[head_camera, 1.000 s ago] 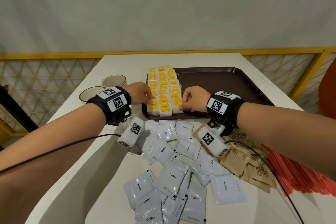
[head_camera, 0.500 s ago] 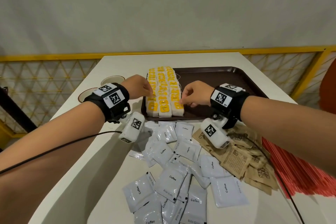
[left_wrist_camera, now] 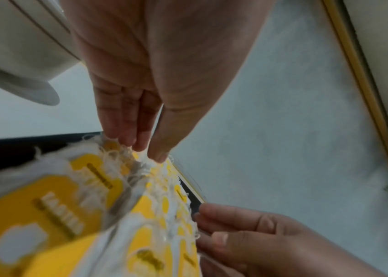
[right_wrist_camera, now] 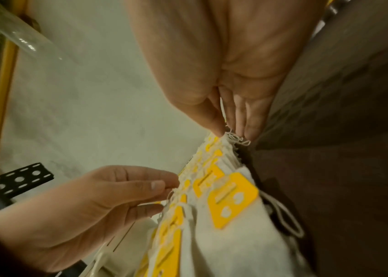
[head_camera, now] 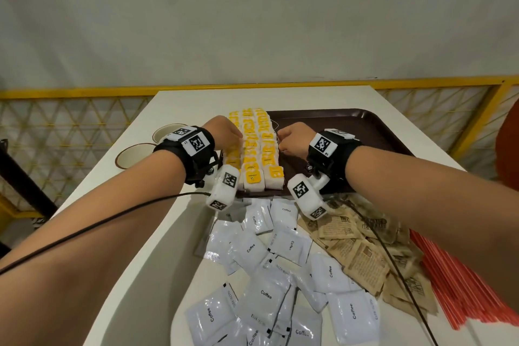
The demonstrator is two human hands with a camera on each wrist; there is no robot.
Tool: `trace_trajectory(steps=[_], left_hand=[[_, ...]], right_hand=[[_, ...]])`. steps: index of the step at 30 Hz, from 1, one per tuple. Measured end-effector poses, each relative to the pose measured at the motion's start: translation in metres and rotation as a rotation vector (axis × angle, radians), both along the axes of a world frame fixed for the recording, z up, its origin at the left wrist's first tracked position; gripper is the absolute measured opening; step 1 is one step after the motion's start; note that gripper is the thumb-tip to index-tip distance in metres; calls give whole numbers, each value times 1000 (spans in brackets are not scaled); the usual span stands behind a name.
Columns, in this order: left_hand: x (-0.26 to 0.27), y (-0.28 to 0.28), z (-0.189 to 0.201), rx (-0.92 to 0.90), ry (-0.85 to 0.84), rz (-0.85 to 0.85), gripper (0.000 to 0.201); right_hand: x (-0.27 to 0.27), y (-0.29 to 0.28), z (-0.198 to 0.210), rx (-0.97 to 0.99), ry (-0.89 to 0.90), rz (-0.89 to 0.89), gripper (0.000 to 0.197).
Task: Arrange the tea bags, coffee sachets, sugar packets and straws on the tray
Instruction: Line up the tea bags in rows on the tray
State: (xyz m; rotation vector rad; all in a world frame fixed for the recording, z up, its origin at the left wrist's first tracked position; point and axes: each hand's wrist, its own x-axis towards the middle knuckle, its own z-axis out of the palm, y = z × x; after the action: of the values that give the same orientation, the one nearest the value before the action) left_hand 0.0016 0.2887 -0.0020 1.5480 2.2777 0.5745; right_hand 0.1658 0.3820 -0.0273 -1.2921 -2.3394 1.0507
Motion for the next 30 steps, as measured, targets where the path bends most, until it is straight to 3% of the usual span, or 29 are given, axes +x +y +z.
trace_trajectory(steps=[5,10,15,21,26,30], left_hand=[[-3,18,-3,7,23,0,31],[-1,40,6,-26,77,-33,23],[10,65,5,-155,215,-58,30],[9,83,-1,-248,298,-82,30],[5,88,-5,-232,306,-70,33],[5,87,-11,-190,250,-78,23]], right_hand=[[-13,5,1,28,-63,36,39],[-19,24,-3,-10,-3,-34,31],[-25,34,-9,-124,97,-55,20],[-29,40,-9,-114,105,-42,16],[-31,47,-9,-106,105,-14,11],[-29,47,-12,-111,152,12,13]])
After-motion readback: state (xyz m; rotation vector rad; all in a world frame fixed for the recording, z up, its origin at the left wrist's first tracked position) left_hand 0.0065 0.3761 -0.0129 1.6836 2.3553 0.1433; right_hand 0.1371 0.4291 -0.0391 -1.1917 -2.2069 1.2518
